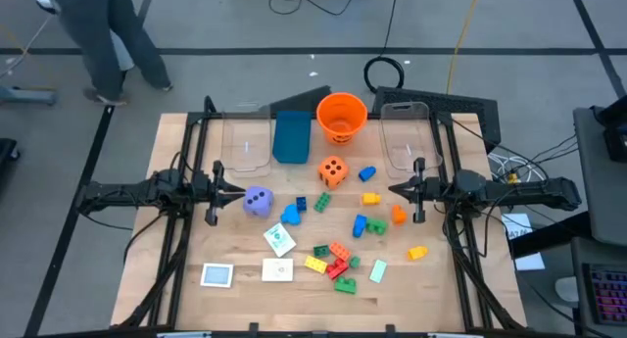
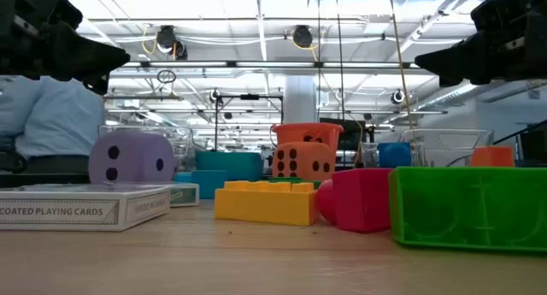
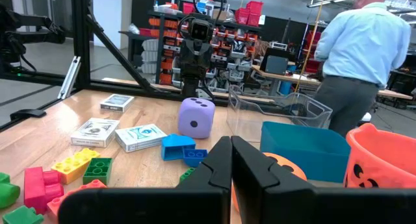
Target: Pick & Place Toys
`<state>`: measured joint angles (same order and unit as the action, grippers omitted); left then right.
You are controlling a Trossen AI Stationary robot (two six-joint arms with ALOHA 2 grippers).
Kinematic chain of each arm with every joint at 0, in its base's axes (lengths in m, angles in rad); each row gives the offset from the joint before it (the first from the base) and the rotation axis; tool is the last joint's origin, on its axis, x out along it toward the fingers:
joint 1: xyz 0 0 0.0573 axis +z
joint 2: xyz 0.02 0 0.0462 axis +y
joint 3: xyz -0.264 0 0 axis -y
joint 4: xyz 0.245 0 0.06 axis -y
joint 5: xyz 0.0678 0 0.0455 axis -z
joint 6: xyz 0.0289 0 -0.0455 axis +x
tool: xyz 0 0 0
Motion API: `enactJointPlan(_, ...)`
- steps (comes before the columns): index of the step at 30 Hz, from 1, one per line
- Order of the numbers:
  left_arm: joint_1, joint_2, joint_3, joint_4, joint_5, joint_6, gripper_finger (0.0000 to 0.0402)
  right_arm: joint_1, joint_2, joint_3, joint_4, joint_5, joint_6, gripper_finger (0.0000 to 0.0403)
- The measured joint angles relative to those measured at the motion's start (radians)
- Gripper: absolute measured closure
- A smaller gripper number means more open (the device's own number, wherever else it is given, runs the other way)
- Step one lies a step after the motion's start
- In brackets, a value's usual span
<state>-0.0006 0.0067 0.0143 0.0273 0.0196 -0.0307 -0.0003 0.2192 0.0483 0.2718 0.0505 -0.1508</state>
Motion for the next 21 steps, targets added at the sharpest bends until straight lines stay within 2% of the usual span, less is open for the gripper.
enactJointPlan(12,0.000,0.000,0.000,0.000,0.000,0.000,0.0339,0.000,0.004,0.000,0.033,0.004,0.007,0.0403)
enactJointPlan(18,0.000,0.000,0.000,0.000,0.000,0.000,0.0339,0.000,0.019,0.017,0.169,0.001,0.136,0.0403)
enactJointPlan(21,0.000,0.000,0.000,0.000,0.000,0.000,0.0339,0.000,0.032,0.080,0.147,0.000,0.164,0.0403)
